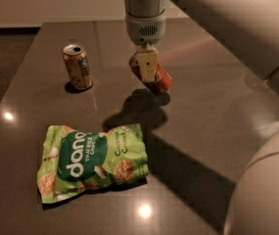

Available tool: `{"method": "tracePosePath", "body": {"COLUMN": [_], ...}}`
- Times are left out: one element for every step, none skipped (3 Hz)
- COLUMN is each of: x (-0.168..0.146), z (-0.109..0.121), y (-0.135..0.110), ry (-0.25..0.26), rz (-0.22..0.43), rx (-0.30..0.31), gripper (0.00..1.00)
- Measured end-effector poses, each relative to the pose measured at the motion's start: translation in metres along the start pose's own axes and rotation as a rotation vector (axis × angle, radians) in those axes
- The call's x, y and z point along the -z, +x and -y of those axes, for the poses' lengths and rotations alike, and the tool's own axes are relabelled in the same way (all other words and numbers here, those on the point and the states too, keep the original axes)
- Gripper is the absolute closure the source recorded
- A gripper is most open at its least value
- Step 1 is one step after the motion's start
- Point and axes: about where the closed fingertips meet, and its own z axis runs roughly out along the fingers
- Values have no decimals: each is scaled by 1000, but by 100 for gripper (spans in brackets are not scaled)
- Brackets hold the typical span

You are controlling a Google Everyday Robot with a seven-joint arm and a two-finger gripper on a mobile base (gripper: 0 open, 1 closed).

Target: Knock coke can over

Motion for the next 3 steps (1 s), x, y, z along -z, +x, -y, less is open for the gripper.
{"method": "tracePosePath", "body": {"x": [-9, -15, -19], "z": [-9, -17, -22], "y": [-4, -8, -11], "ry": [-8, -13, -16], "rz": [-49, -80, -92], "rx": [46, 77, 93], "gripper": [63, 40, 17]}}
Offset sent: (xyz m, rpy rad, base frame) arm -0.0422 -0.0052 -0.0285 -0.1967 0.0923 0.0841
